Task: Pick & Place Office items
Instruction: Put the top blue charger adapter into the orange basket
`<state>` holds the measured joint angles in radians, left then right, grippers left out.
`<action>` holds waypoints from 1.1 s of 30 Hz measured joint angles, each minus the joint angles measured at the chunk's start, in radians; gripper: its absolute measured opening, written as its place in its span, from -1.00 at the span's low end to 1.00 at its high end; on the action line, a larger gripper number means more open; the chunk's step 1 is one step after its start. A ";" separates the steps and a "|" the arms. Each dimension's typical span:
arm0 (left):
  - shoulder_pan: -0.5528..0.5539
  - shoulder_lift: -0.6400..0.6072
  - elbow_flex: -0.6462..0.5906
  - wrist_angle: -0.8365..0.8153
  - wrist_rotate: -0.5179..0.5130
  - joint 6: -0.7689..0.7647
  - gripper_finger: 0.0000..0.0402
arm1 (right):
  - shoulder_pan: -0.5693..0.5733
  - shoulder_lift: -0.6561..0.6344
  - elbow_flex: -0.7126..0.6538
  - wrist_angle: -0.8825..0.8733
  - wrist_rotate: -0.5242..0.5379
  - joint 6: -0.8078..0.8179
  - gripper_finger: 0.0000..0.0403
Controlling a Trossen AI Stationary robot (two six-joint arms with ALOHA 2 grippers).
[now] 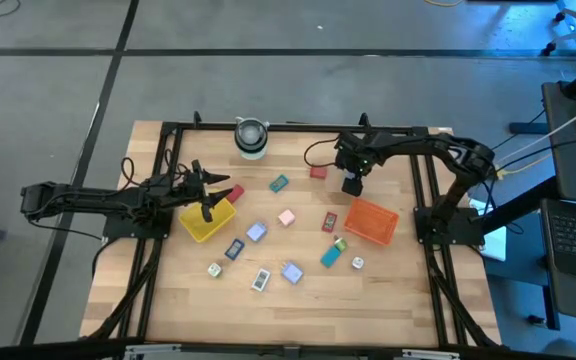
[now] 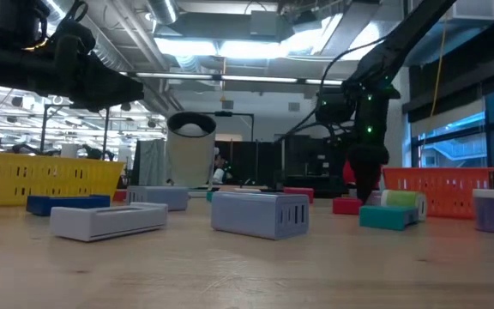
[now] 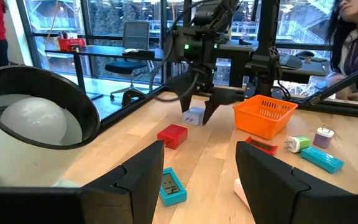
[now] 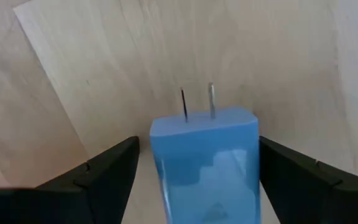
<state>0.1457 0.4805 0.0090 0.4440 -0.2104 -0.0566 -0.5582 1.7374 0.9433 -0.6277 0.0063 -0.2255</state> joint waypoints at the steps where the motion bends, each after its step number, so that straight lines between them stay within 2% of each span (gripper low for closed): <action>1: 0.000 0.000 0.000 0.000 0.000 0.000 -0.02 | -0.001 0.005 0.000 0.000 -0.003 0.001 0.56; 8: 0.000 0.000 0.000 -0.001 0.000 0.000 -0.02 | -0.001 0.013 0.002 0.003 -0.006 -0.043 0.50; 16: 0.000 0.000 0.000 -0.001 0.000 0.000 -0.02 | -0.001 0.006 0.001 -0.001 -0.031 -0.051 0.04; 27: 0.000 0.000 0.000 0.000 0.000 0.014 -0.02 | -0.001 -0.001 0.003 -0.012 -0.019 0.010 0.04; 33: 0.000 0.000 0.000 0.003 -0.008 0.029 -0.02 | -0.002 -0.042 0.083 -0.027 -0.017 0.034 0.04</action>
<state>0.1459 0.4805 0.0090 0.4469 -0.2188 -0.0280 -0.5598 1.6950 1.0265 -0.6551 -0.0111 -0.1916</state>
